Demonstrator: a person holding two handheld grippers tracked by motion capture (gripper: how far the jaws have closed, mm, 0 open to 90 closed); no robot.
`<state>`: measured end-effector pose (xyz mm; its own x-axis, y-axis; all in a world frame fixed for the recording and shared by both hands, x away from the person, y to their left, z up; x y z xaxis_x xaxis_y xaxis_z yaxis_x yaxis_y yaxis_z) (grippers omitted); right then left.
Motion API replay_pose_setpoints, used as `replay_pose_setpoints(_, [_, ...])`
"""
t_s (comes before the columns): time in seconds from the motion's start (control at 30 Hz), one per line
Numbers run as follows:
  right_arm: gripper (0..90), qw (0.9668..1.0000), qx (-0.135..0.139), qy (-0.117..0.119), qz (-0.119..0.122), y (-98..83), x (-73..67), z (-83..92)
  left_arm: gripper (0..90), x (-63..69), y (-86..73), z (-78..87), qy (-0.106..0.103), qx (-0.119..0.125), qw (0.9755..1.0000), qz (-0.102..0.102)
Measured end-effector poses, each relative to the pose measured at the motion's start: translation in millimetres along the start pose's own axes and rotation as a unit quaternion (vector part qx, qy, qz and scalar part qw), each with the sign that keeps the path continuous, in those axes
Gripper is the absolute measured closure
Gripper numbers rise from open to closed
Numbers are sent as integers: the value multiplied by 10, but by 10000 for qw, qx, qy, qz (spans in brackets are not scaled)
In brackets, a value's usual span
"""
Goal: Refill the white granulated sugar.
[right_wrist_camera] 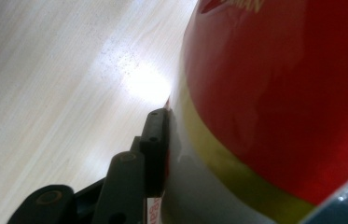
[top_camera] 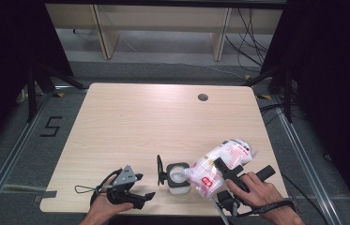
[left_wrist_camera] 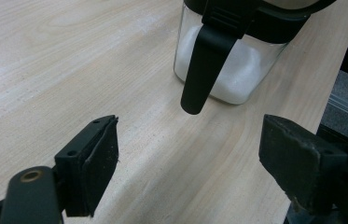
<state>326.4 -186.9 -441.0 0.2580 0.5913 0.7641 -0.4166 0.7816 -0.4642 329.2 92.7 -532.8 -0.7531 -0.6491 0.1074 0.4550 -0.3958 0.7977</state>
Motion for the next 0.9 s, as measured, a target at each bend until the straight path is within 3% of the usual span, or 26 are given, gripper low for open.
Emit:
replay_pose_setpoints(0.03, [652, 10000, 4, -1, -78, -8, -4, 0, 196, -14, 8, -3, 61, 68, 9999, -130])
replay_pose_setpoints(0.1, [652, 9998, 90, -24, -157, -20, -8, -3, 196, 0, 1, 0, 9, 11, 10000, 1])
replay_pose_setpoints(0.13, [652, 9995, 213, 88, -220, -7, -30, -20, 195, -13, 8, -3, 43, 67, 9999, -126])
replay_pose_setpoints(0.17, [652, 9994, 264, 6, -207, -12, -4, -18, 195, -9, 7, -4, 49, 63, 9999, -88])
replay_pose_setpoints(0.2, [652, 9991, 260, 68, -326, -21, -16, -11, 195, -26, -9, 6, 70, -79, 9999, -123])
replay_pose_setpoints(0.23, [653, 9983, 300, -137, -474, -25, 2, -16, 195, 1, 0, 0, 0, -5, 10000, -7])
replay_pose_setpoints(0.27, [652, 9970, 344, -72, -690, -22, -18, -8, 195, 5, 1, -4, 4, 25, 10000, 11])
replay_pose_setpoints(0.3, [653, 9953, 352, -47, -899, -20, -41, -5, 195, -27, -9, 6, 62, -90, 9999, -127])
replay_pose_setpoints(0.33, [653, 9945, 360, -32, -980, -23, -52, -2, 195, -24, -8, 4, 57, -82, 9999, -104])
replay_pose_setpoints(0.4, [654, 9936, 386, -12, -1065, -30, -57, 3, 195, -9, -5, 0, 23, -33, 10000, -49])
replay_pose_setpoints(0.43, [654, 9925, 427, -16, -1143, -30, -62, 0, 195, -18, -6, -5, 108, -7, 9999, -80])
replay_pose_setpoints(0.47, [654, 9933, 464, -32, -1061, -37, -49, -2, 195, -18, -7, -3, 82, -26, 9999, -88])
replay_pose_setpoints(0.53, [654, 9904, 505, -23, -1290, -32, -65, -2, 195, -22, -9, 3, 55, -81, 9999, -111])
replay_pose_setpoints(0.6, [655, 9906, 595, -82, -1233, -43, -45, -11, 195, -7, -3, -7, 78, 26, 10000, -33])
replay_pose_setpoints(0.63, [655, 9881, 602, -66, -1412, -33, -58, -10, 195, -1, -2, -8, 62, 41, 10000, -12])
replay_pose_setpoints(0.7, [656, 9871, 684, -126, -1441, -33, -40, -18, 195, -21, -8, -5, 109, -22, 9999, -96])
replay_pose_setpoints(0.73, [656, 9840, 646, -43, -1662, -37, -76, -12, 195, -21, -8, -4, 109, -19, 9999, -97])
replay_pose_setpoints(0.77, [657, 9839, 746, -76, -1624, -30, -61, -18, 195, -17, -6, -5, 102, -5, 9999, -77])
replay_pose_setpoints(0.8, [657, 9815, 741, -42, -1762, -27, -84, -17, 195, -18, -6, -6, 106, -7, 9999, -78])
replay_pose_setpoints(0.9, [658, 9811, 750, -106, -1780, -20, -82, -4, 195, -3, -2, -9, 68, 39, 10000, -18])
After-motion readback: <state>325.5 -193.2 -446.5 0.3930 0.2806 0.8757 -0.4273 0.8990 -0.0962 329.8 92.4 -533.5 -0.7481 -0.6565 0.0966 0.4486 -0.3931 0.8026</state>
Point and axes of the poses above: each handheld gripper's, and its own axes: z roughly backward along the jaws, y roughly out of its top, x roughly to its right, the point moved 6 cm from there along -z, roughly forward along the jaws, and after that the axes turned 5 degrees about y, right-handed, at the moved point
